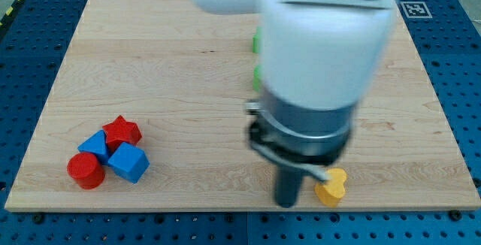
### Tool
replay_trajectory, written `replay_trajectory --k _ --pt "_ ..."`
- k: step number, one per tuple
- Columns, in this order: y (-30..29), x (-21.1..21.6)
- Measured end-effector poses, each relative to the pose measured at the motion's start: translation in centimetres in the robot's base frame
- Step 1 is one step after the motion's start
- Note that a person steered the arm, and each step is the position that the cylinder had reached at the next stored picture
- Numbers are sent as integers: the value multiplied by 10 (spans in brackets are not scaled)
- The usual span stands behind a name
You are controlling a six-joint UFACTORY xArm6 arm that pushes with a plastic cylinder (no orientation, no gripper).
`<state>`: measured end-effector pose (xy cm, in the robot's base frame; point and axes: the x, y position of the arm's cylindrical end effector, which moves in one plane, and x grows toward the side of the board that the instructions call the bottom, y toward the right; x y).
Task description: Place the heart diagonal to the green circle
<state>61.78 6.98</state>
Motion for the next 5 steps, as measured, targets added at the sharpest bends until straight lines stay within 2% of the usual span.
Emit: replay_trajectory --k 1,5 --pt "47 0" --pt "95 -15"
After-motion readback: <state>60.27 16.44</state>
